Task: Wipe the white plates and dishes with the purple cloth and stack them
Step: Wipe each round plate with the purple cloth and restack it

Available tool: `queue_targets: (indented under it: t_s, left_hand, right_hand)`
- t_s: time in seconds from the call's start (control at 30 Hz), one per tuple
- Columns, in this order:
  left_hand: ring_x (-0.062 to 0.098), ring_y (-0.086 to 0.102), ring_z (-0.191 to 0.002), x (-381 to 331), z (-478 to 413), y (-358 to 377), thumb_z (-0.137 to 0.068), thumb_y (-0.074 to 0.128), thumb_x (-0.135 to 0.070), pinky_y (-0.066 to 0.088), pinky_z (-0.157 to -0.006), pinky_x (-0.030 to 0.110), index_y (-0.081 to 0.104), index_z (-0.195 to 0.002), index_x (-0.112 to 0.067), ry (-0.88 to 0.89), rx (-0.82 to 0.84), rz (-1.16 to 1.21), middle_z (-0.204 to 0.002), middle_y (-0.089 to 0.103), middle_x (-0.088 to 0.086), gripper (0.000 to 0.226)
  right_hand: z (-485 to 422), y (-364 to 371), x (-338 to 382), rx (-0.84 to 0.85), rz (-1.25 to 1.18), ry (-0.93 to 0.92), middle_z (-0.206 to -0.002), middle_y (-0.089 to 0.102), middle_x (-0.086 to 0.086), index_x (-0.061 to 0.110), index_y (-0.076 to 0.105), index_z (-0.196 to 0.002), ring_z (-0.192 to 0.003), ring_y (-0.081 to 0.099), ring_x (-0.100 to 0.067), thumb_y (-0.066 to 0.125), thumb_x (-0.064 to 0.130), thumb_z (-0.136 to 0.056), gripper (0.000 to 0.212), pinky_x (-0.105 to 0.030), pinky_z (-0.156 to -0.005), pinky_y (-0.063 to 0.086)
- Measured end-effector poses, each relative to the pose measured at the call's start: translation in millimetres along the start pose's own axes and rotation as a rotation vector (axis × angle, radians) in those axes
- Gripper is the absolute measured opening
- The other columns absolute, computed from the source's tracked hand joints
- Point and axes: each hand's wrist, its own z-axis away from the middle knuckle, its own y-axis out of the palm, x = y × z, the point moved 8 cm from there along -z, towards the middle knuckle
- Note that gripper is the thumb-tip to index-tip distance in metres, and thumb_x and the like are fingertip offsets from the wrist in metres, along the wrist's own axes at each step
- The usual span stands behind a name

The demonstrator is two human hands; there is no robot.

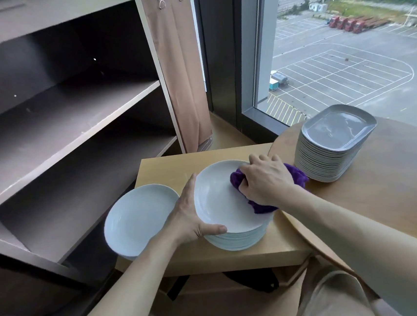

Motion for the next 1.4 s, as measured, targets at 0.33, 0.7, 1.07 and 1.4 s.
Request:
queue_targets:
  t_s: [0.33,0.7,1.07,1.4]
  left_hand:
    - [0.007,0.014,-0.152,4,-2,3,-0.044,0.092,-0.065,0.029,-0.117,0.033,-0.018,-0.155,-0.052,0.017,-0.003,0.032,-0.166,0.004,-0.027,0.156]
    - [0.008,0.022,-0.152,-2,0,3,-0.041,0.095,-0.063,0.036,-0.119,0.035,-0.023,-0.156,-0.046,0.035,-0.003,0.043,-0.168,0.011,-0.019,0.165]
    - [0.008,0.031,-0.145,-1,1,3,-0.039,0.094,-0.060,0.040,-0.109,0.030,-0.010,-0.159,-0.041,-0.036,0.014,0.061,-0.163,0.018,-0.023,0.160]
    - [0.014,0.023,-0.151,7,3,5,-0.047,0.092,-0.069,0.033,-0.121,0.044,-0.010,-0.160,-0.044,-0.046,0.032,0.088,-0.168,0.016,-0.016,0.154]
  right_hand:
    - [-31,13,33,-0.116,-0.249,0.022,-0.106,0.053,-0.003,0.023,0.053,-0.107,-0.092,0.047,-0.026,0.032,0.048,-0.094,0.035,-0.045,-0.083,0.038]
    - [-4,11,91,0.006,-0.513,-0.052,-0.084,0.038,0.006,0.022,0.042,-0.089,-0.082,0.042,-0.023,0.034,0.042,-0.090,0.022,-0.041,-0.077,0.029]
    - [29,1,80,0.078,-0.440,-0.027,-0.086,0.043,0.000,0.019,0.048,-0.095,-0.078,0.049,-0.027,0.039,0.044,-0.098,0.027,-0.039,-0.072,0.032]
    - [28,4,20,-0.038,-0.149,0.033,-0.104,0.056,-0.002,0.024,0.053,-0.106,-0.099,0.056,-0.028,0.035,0.056,-0.096,0.039,-0.044,-0.085,0.039]
